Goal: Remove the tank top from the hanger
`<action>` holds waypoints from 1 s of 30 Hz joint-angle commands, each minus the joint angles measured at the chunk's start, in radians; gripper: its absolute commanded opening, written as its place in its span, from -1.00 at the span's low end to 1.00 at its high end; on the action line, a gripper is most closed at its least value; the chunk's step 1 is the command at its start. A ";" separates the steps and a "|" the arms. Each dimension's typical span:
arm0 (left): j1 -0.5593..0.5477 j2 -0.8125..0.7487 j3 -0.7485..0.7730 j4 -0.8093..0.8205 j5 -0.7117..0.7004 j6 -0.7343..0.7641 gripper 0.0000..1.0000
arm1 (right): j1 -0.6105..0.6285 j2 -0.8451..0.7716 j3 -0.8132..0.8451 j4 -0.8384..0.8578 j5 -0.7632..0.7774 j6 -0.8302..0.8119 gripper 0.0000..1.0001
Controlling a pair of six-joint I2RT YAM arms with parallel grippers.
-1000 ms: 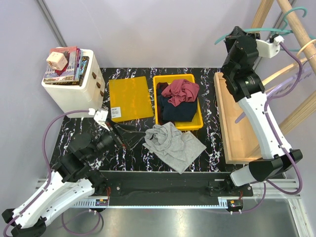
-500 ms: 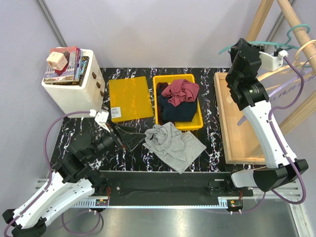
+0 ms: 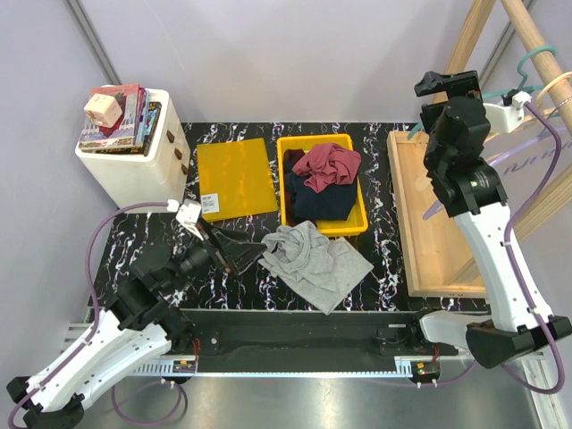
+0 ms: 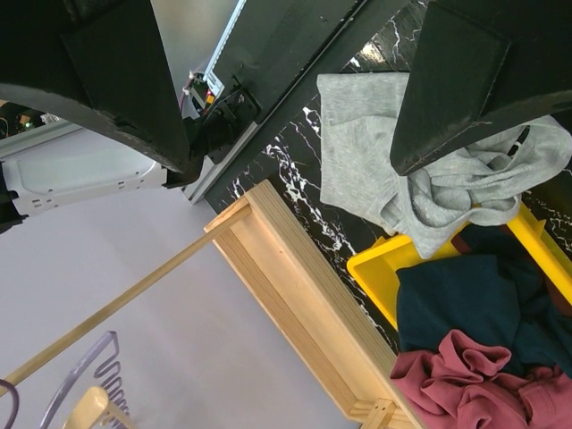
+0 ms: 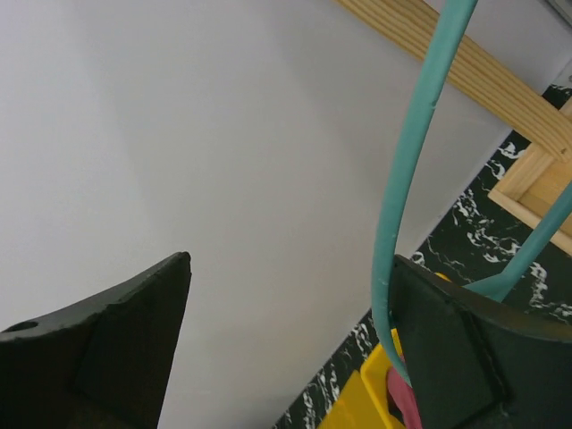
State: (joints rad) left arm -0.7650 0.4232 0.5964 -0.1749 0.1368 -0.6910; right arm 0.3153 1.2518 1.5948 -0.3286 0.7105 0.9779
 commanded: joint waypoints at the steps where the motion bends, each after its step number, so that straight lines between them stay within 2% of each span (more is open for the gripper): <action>1: 0.001 0.020 -0.024 0.083 0.026 -0.010 0.98 | 0.011 -0.069 -0.002 -0.173 -0.088 -0.119 0.99; 6: 0.001 0.075 -0.046 0.135 0.049 -0.021 0.98 | 0.011 -0.120 0.022 -0.268 -0.103 -0.263 0.99; 9: 0.000 0.133 -0.046 0.143 0.061 0.001 0.98 | 0.013 -0.132 0.047 -0.325 -0.164 -0.320 0.99; 13: -0.008 0.215 -0.047 0.133 0.064 0.007 0.98 | 0.010 -0.123 0.134 -0.444 -0.178 -0.396 0.99; 16: -0.042 0.238 -0.053 0.134 0.024 0.018 0.98 | 0.011 -0.095 0.204 -0.533 -0.148 -0.472 0.99; 18: -0.069 0.249 -0.050 0.127 -0.020 0.040 0.98 | 0.011 -0.115 0.195 -0.538 -0.146 -0.505 0.99; 21: -0.100 0.282 -0.021 0.077 -0.074 0.086 0.98 | 0.011 -0.129 0.183 -0.537 -0.203 -0.573 0.99; 24: -0.138 0.327 0.006 0.022 -0.127 0.134 0.98 | 0.011 -0.143 0.183 -0.514 -0.378 -0.645 0.99; 27: -0.184 0.373 0.022 -0.023 -0.192 0.163 0.98 | 0.010 -0.155 0.209 -0.509 -0.483 -0.679 0.99; 30: -0.243 0.425 0.036 -0.032 -0.261 0.174 0.98 | 0.011 -0.161 0.258 -0.573 -0.519 -0.715 0.99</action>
State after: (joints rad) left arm -0.9459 0.8059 0.5724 -0.1955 0.0032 -0.5755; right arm 0.3214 1.1183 1.7695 -0.8440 0.3344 0.3485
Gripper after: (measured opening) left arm 0.987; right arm 0.994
